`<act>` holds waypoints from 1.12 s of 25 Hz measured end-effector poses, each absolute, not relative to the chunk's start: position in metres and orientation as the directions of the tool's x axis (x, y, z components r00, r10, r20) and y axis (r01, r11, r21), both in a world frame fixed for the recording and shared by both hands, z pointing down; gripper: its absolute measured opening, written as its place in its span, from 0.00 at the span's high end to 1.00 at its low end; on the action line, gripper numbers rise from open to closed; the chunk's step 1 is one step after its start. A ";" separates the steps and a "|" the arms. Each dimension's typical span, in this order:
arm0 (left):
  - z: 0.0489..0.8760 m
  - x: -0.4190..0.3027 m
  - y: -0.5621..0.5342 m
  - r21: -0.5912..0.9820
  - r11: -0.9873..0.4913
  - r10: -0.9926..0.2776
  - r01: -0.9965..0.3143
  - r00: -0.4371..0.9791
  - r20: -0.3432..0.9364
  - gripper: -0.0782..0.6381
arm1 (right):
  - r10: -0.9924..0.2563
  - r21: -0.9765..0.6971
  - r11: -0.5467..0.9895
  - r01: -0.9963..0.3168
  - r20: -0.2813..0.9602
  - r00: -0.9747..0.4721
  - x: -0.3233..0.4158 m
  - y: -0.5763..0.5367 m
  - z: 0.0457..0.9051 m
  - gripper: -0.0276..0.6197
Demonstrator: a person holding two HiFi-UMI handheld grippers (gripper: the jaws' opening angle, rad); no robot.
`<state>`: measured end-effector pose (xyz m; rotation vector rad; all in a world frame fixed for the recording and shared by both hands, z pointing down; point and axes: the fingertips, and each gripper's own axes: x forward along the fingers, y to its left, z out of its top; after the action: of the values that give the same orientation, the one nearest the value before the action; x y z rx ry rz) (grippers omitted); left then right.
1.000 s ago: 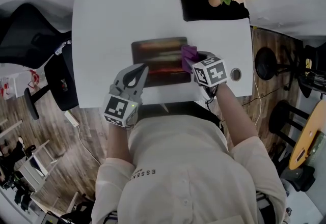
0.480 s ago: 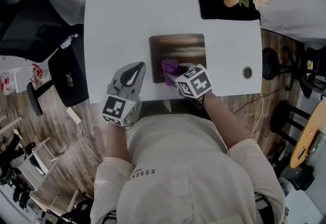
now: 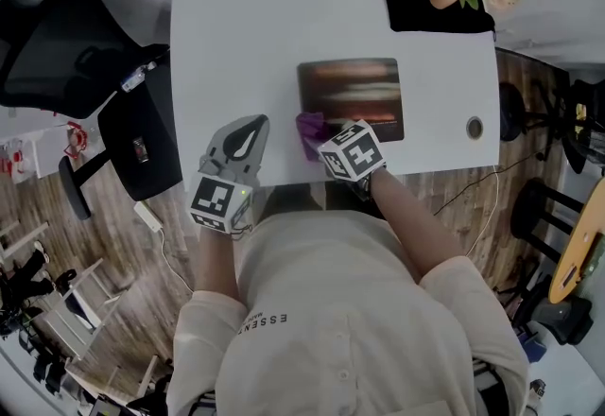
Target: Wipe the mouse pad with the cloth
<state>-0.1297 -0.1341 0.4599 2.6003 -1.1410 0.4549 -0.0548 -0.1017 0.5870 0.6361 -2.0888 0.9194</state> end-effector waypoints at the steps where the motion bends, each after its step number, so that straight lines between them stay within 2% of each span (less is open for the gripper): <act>1: 0.461 -0.129 -0.134 0.117 -0.657 -0.661 -0.745 0.643 0.386 0.89 | -0.138 -0.401 0.612 -0.682 0.794 -0.591 -0.054 -0.102 0.589 0.78; 13: 0.466 -0.095 -0.138 0.105 -0.696 -0.624 -0.710 0.671 0.400 0.89 | -0.146 -0.435 0.569 -0.698 0.782 -0.606 -0.025 -0.110 0.591 0.78; 28: 0.471 -0.036 -0.140 0.108 -0.677 -0.633 -0.728 0.651 0.418 0.89 | -0.138 -0.468 0.547 -0.694 0.767 -0.627 0.045 -0.117 0.594 0.77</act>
<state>-0.0363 -0.1395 0.4710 2.6044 -1.0978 0.5097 0.0448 -0.1167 0.5935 0.6678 -2.0960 1.0388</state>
